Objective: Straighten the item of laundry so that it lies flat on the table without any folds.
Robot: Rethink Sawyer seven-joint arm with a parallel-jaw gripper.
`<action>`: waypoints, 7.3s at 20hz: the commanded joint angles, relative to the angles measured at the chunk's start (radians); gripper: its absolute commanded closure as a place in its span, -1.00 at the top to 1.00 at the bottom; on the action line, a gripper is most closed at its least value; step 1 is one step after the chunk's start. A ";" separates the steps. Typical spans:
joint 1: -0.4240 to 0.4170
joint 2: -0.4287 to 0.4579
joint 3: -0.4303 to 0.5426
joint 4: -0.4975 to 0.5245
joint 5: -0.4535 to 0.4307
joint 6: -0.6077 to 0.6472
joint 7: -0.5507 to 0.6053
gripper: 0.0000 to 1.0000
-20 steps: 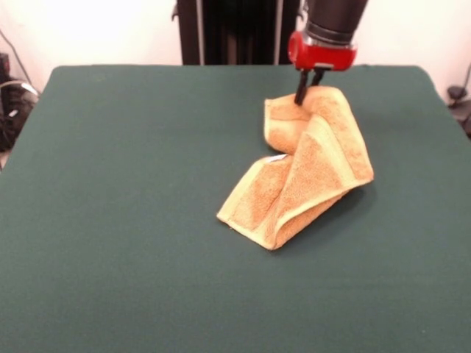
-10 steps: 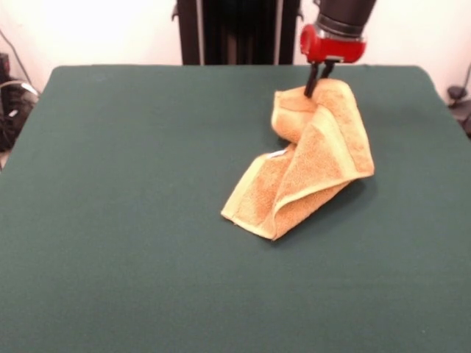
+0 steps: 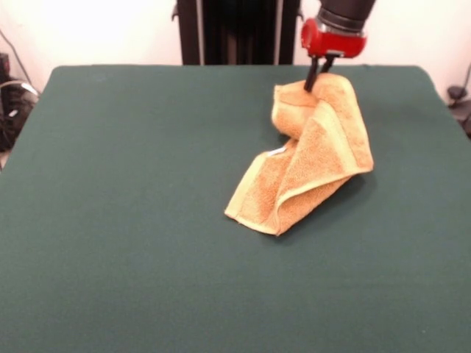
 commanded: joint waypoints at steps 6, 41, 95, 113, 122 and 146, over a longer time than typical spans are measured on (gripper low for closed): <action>0.067 0.006 0.006 0.045 0.114 0.059 0.285 -1.00; 0.301 0.223 -0.083 0.028 0.501 -0.122 0.442 -1.00; 0.179 0.175 0.063 0.052 0.467 -0.068 0.443 -1.00; 0.215 0.159 0.044 0.045 0.498 -0.014 0.447 -1.00; 0.224 0.161 0.040 0.042 0.505 -0.007 0.449 -1.00; 0.248 0.170 0.030 0.043 0.528 0.000 0.465 -1.00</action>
